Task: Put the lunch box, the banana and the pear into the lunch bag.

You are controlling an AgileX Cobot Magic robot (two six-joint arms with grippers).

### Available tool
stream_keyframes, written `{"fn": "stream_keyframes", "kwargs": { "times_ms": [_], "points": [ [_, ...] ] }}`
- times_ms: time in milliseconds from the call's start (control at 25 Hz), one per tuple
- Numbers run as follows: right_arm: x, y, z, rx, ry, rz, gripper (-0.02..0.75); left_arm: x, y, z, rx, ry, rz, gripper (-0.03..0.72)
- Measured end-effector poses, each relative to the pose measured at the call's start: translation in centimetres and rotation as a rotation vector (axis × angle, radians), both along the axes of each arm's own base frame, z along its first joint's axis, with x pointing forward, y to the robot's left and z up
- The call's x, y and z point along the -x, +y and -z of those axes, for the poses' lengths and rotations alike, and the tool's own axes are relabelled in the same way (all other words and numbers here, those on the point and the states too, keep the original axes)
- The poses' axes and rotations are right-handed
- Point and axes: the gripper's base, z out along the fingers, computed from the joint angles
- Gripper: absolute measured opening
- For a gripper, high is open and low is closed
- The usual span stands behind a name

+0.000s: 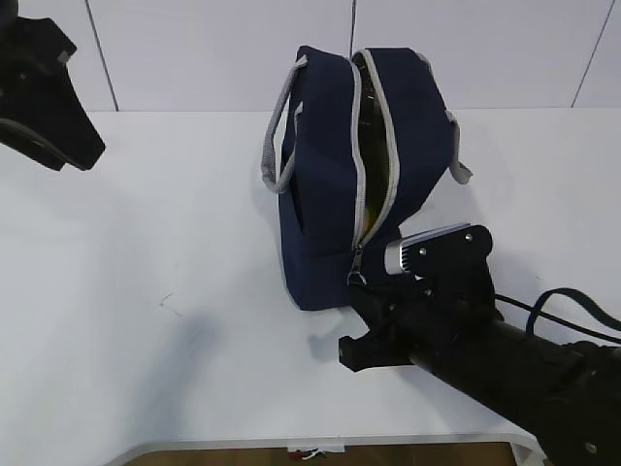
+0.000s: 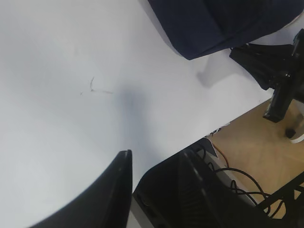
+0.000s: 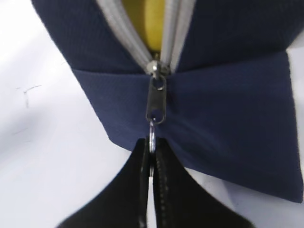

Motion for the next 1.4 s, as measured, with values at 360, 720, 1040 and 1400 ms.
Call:
{"fn": "stream_keyframes", "kwargs": {
  "times_ms": [360, 720, 1040, 1400],
  "points": [
    [0.9, -0.4, -4.4, -0.028, 0.003, -0.010, 0.013, 0.0, -0.1, 0.0, 0.013, 0.005, 0.001, 0.253],
    [1.6, -0.7, -8.7, -0.042, 0.036, -0.027, 0.013, 0.1, -0.1, 0.0, 0.017, 0.006, 0.001, 0.253],
    [-0.1, 0.9, -12.6, -0.026, 0.071, -0.058, 0.013, 0.0, -0.1, 0.0, 0.008, -0.004, 0.019, 0.249],
    [-2.0, 2.7, -18.5, -0.032, 0.062, -0.094, 0.013, -0.2, 0.4, 0.1, -0.070, -0.047, 0.062, 0.239]
  ]
}}
